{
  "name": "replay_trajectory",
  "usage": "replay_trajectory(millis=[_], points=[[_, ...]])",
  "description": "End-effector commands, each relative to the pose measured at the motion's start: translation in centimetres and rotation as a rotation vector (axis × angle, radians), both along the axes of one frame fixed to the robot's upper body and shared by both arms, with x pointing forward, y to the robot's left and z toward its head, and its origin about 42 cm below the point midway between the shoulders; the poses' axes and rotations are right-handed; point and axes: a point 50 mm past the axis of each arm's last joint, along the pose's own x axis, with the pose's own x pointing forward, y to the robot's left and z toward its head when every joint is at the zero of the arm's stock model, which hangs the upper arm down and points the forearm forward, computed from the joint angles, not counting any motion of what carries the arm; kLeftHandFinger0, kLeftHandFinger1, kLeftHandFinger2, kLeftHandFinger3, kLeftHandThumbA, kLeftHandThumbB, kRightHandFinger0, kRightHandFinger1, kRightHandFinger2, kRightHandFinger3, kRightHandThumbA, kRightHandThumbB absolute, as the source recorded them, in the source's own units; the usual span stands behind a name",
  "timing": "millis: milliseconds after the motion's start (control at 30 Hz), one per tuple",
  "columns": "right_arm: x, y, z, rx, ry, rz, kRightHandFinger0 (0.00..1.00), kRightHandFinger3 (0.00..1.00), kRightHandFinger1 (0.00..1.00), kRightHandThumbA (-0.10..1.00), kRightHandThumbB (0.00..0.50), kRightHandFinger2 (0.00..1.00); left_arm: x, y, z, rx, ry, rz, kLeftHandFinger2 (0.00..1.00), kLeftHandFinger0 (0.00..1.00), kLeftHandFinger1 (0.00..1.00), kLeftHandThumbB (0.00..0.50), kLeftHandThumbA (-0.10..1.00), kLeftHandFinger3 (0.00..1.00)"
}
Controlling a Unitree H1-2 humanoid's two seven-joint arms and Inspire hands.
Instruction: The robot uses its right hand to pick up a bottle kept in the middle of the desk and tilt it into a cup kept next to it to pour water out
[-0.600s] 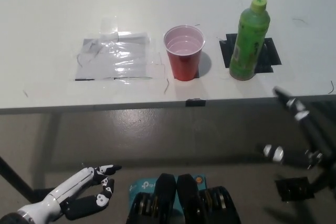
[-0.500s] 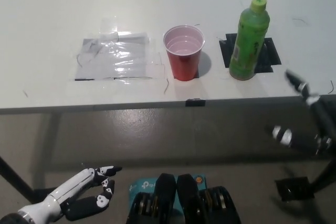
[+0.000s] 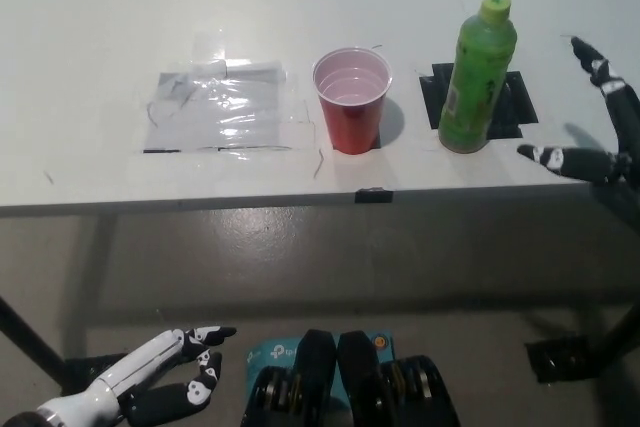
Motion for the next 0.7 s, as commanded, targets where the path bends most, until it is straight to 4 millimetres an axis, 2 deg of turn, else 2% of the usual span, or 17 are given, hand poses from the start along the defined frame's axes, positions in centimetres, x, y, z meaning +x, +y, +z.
replay_trajectory(millis=[0, 133, 167, 233, 267, 400, 500, 567, 667], points=[[2.9, 1.3, 2.6, -0.045, 0.049, -0.076, 1.0, 1.0, 1.0, 1.0, 0.5, 1.0, 0.0, 0.0, 1.0, 0.004, -0.023, -0.017, 1.0, 0.99, 1.0, 0.317, 0.94, 1.0], [4.6, 2.0, 2.2, -0.041, 0.104, -0.094, 1.0, 1.0, 1.0, 0.99, 0.477, 1.0, 0.0, 0.0, 1.1, -0.003, -0.024, -0.014, 1.0, 0.99, 1.0, 0.312, 0.92, 1.0], [5.7, 2.4, 1.7, -0.046, 0.126, -0.11, 1.0, 1.0, 1.0, 0.97, 0.469, 1.0, 0.0, 0.0, 1.1, 0.001, -0.029, -0.018, 1.0, 0.97, 1.0, 0.305, 0.92, 1.0], [5.7, 2.4, 1.7, -0.046, 0.127, -0.111, 1.0, 1.0, 1.0, 0.97, 0.469, 1.0, 0.0, 0.0, 1.1, 0.001, -0.029, -0.018, 1.0, 0.97, 1.0, 0.305, 0.92, 1.0], [6.7, 3.2, 1.0, -0.068, 0.157, -0.128, 1.0, 1.0, 1.0, 0.97, 0.46, 1.0, -0.1, -0.1, 0.9, 0.011, -0.028, -0.026, 1.0, 0.96, 1.0, 0.307, 0.94, 1.0], [7.6, 4.2, 0.9, -0.08, 0.176, -0.13, 1.0, 1.0, 1.0, 0.99, 0.48, 1.0, -0.2, -0.1, 0.9, 0.014, -0.024, -0.026, 1.0, 0.97, 1.0, 0.308, 0.94, 1.0], [8.4, 5.0, 1.1, -0.063, 0.185, -0.125, 1.0, 1.0, 1.0, 0.95, 0.477, 1.0, -0.1, -0.3, 1.0, 0.0, -0.024, -0.023, 1.0, 0.97, 1.0, 0.295, 0.91, 1.0], [8.7, 5.2, 0.9, -0.063, 0.205, -0.127, 1.0, 1.0, 1.0, 0.96, 0.461, 1.0, 0.0, -0.3, 1.1, -0.003, -0.024, -0.027, 1.0, 0.98, 1.0, 0.303, 0.92, 1.0], [9.0, 6.0, 0.8, -0.019, 0.221, -0.109, 1.0, 1.0, 1.0, 0.91, 0.427, 1.0, 0.0, -0.3, 1.1, 0.011, -0.02, -0.03, 1.0, 0.98, 1.0, 0.3, 0.94, 1.0]])
